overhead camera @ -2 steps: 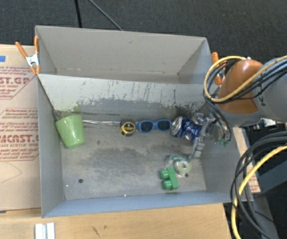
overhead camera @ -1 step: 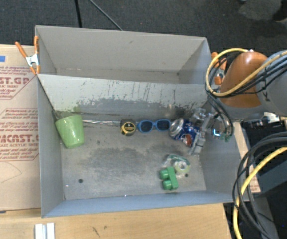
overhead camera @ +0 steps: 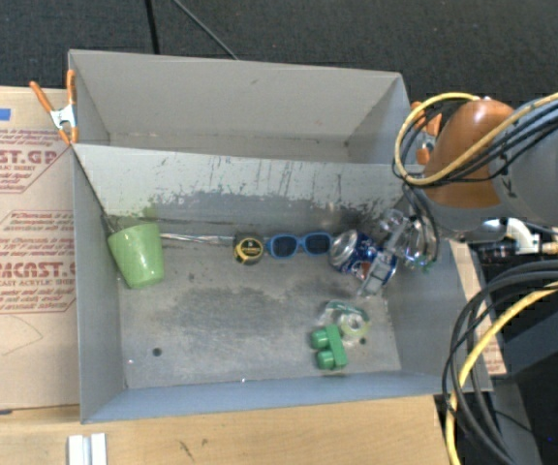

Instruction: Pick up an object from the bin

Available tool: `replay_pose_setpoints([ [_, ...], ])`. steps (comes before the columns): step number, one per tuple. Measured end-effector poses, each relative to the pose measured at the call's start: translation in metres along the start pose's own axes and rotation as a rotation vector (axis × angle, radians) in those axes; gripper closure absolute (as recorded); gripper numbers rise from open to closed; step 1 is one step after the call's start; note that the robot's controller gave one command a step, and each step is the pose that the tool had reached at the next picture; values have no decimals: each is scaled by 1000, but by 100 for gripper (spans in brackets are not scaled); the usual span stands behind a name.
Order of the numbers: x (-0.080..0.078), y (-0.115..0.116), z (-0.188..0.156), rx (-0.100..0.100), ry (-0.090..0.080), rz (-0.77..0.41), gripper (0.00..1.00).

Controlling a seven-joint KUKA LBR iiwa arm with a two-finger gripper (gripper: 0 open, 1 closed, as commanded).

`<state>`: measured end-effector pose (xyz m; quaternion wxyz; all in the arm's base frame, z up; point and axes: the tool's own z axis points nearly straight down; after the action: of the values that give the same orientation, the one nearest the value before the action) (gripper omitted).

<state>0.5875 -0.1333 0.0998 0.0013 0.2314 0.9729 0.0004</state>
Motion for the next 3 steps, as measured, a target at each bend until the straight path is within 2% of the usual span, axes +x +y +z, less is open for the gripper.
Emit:
replay_pose_setpoints([
  [1,3,6,31,1,3,111,0],
  [2,3,7,32,1,2,111,0],
  [3,2,7,31,1,2,110,100],
])
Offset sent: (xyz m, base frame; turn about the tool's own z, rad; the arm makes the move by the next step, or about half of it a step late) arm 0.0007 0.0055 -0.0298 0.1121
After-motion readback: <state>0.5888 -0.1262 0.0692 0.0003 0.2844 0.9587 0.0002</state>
